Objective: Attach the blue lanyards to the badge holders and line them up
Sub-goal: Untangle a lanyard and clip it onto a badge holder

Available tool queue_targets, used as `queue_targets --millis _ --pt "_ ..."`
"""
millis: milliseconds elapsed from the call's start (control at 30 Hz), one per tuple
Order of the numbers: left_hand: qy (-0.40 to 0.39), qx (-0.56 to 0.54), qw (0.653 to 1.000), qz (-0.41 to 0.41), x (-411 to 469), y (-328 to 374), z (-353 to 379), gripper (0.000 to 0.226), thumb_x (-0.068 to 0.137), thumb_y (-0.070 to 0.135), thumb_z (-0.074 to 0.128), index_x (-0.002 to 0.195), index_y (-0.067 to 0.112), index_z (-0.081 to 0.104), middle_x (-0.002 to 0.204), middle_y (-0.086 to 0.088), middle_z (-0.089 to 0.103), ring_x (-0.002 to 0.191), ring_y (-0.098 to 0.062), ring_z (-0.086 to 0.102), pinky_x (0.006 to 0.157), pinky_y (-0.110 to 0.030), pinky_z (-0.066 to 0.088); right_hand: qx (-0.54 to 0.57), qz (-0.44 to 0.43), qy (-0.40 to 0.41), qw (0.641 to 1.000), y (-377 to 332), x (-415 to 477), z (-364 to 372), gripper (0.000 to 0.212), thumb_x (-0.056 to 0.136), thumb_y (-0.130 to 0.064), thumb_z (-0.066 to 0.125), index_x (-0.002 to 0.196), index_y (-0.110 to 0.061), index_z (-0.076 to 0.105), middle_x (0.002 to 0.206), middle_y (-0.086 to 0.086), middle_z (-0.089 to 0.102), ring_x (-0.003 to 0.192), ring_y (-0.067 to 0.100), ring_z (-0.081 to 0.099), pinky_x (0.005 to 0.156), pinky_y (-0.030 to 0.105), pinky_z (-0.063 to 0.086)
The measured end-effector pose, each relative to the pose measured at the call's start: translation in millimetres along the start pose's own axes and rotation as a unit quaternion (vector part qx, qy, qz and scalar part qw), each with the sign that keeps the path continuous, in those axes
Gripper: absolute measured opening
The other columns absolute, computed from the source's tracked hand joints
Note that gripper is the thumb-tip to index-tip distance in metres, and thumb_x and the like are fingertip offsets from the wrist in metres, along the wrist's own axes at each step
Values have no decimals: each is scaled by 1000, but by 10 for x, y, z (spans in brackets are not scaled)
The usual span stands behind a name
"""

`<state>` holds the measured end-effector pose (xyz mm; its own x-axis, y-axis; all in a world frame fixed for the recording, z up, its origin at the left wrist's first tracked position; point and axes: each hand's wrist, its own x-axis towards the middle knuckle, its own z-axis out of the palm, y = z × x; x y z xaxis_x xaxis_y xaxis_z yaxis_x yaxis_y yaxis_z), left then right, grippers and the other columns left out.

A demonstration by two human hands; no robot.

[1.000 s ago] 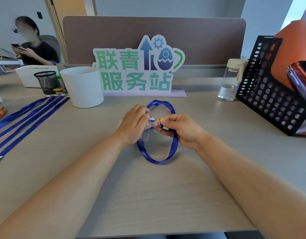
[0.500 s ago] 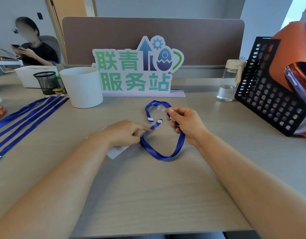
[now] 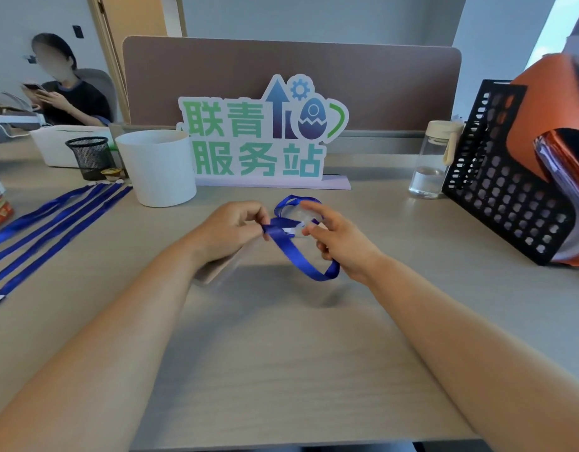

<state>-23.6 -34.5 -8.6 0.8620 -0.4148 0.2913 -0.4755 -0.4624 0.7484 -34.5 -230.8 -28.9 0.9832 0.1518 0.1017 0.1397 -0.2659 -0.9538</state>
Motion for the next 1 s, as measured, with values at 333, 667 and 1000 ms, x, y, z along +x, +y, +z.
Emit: queue_targets --millis 333,667,1000 --pt "49 48 998 -18 -28 95 -310 34 80 7 41 54 13 62 49 11 58 54 1 51 61 -15 38 -93 -72 -34 992 -272 186 215 50 90 -49 48 136 -28 42 132 -11 46 119 10 45 98 24 34" --pt "93 144 985 -36 -78 -108 -652 44 88 12 46 48 16 62 45 9 58 53 -2 53 62 -21 37 -280 -68 -184 940 -407 447 646 44 76 -29 75 117 -20 60 112 -8 61 102 9 54 92 25 43" --pt "322 126 933 -94 -119 -518 -960 46 96 30 40 56 15 55 66 1 58 72 -17 54 74 -33 41 -176 -55 -167 969 -486 903 983 11 90 -13 57 91 -7 65 75 -2 65 59 9 60 62 16 51"
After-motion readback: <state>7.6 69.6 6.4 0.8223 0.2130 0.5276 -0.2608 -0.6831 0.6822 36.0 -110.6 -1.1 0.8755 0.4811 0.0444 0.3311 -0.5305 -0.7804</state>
